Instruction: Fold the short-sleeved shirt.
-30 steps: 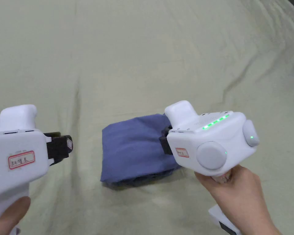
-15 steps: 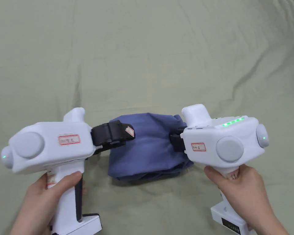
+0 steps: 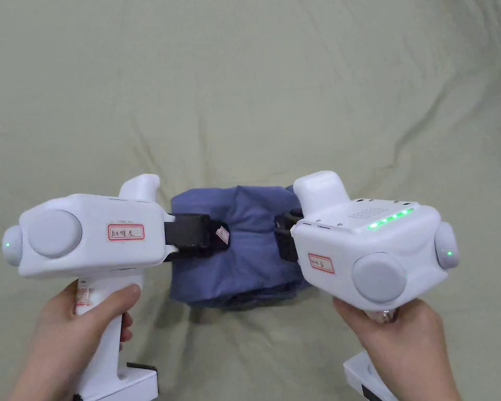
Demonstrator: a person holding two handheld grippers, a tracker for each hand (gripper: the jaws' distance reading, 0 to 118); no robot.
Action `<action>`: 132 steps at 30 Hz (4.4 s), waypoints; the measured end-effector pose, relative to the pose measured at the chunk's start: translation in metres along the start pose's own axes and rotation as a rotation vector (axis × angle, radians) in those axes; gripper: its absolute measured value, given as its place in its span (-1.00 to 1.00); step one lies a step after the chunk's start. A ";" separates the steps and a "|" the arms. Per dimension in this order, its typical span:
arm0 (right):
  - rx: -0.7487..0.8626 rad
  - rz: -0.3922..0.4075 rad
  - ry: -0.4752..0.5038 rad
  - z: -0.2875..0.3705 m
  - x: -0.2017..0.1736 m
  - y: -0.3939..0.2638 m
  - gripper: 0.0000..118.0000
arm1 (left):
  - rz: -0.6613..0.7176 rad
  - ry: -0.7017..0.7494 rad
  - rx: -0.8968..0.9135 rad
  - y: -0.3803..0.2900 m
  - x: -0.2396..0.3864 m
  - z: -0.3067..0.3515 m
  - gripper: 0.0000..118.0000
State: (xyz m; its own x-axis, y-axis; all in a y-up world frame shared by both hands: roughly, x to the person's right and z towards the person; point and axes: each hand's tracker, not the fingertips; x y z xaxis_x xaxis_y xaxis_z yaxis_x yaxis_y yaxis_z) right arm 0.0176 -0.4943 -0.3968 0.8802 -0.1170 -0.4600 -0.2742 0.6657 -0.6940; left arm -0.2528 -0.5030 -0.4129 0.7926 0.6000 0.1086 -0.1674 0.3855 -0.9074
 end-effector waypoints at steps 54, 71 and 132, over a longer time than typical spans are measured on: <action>0.504 0.049 -0.104 0.202 -0.055 0.076 -0.96 | -0.366 0.542 0.868 -0.046 0.142 0.272 -1.00; 0.808 -0.078 -0.401 0.347 0.052 0.060 -0.96 | -0.502 0.523 0.944 -0.042 0.270 0.257 -1.00; 0.795 -0.008 -0.435 0.339 0.021 0.074 1.00 | -0.379 0.330 1.051 -0.052 0.224 0.287 1.00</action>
State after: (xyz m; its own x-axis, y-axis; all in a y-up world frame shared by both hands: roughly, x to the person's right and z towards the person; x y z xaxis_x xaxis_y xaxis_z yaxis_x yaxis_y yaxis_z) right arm 0.1475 -0.1983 -0.2702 0.9938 0.0577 -0.0950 -0.0613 0.9975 -0.0353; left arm -0.2355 -0.1873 -0.2251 0.9842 0.1700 0.0491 -0.1682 0.9850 -0.0395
